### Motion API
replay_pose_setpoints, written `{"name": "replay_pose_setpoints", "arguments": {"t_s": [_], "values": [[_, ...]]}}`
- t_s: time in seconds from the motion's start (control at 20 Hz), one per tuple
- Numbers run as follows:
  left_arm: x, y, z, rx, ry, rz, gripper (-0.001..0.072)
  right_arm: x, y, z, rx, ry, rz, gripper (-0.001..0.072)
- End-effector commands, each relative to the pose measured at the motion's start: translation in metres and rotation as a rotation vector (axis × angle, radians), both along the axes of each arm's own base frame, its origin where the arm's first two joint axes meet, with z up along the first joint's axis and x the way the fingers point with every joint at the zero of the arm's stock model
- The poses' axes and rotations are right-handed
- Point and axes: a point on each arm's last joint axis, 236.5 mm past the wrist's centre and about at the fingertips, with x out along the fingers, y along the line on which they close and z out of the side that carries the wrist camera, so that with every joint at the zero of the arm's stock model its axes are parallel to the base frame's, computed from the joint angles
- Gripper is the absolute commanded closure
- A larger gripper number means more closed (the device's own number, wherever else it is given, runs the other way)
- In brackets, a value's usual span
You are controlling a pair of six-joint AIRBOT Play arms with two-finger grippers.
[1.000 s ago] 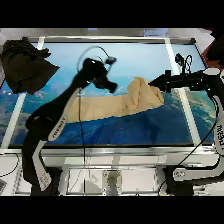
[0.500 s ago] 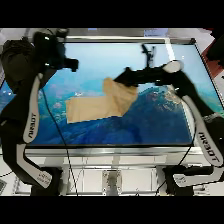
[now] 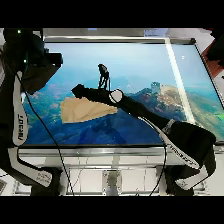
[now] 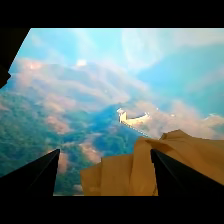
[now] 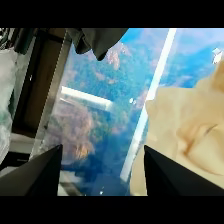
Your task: Fold the shirts.
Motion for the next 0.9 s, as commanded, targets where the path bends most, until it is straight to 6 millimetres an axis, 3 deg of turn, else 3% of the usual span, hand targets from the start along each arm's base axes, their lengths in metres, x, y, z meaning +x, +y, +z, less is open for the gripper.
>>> {"name": "replay_pose_setpoints", "arguments": {"t_s": [0.0,0.15,0.35,0.4,0.55,0.7,0.85], "values": [[-0.004,0.001,-0.012,-0.004,0.033,0.001,0.0063,0.009,-0.016,-0.007,-0.11,-0.095,0.029,0.017],[-0.004,0.001,-0.013,-0.002,0.034,0.0,0.0063,0.041,-0.093,-0.036,-0.326,-0.088,0.073,0.017],[0.001,0.0,-0.01,-0.005,0.01,-0.003,0.0063,0.061,-0.222,-0.102,-0.459,0.274,-0.078,0.0168],[0.002,0.0,-0.01,-0.005,0.007,-0.003,0.0062,0.06,-0.239,-0.115,-0.441,0.344,-0.103,0.0168],[0.001,0.0,-0.01,-0.005,0.008,-0.003,0.0062,0.049,-0.249,-0.155,-0.361,0.503,-0.091,0.0168],[0.001,0.0,-0.01,-0.004,0.008,-0.004,0.0062,0.043,-0.217,-0.175,-0.237,0.555,-0.018,0.0157],[0.003,0.0,-0.009,0.007,-0.001,-0.026,0.0062,0.055,-0.186,-0.17,-0.098,0.526,-0.026,0.0156]]}}
